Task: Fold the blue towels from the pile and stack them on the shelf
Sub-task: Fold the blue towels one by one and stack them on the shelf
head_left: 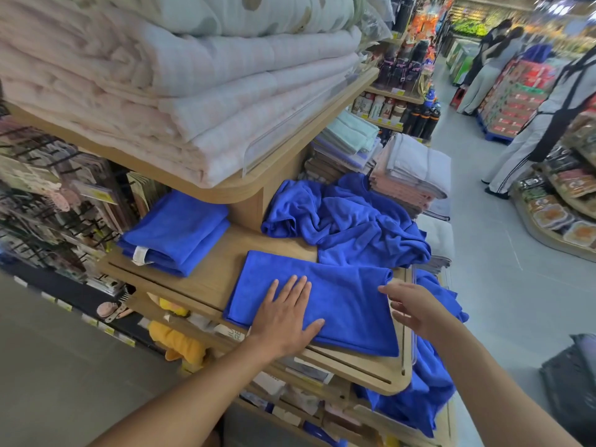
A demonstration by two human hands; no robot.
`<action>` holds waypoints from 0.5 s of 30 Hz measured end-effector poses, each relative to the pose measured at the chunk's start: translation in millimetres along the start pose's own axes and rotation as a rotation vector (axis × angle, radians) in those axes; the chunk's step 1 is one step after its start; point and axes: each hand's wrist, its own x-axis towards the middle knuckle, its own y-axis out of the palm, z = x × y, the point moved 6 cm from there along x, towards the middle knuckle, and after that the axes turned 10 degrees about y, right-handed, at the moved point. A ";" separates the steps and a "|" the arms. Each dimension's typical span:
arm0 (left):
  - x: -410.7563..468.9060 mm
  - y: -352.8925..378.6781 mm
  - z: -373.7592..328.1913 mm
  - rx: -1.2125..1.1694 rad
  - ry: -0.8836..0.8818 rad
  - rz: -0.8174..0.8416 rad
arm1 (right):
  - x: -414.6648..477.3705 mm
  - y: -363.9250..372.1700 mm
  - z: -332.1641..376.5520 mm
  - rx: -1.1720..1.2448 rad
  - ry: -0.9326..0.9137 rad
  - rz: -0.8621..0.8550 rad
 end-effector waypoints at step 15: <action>3.1 -9.7 0.4 -0.065 -0.012 0.068 | -46.0 57.2 86.8 -0.074 -0.298 -0.033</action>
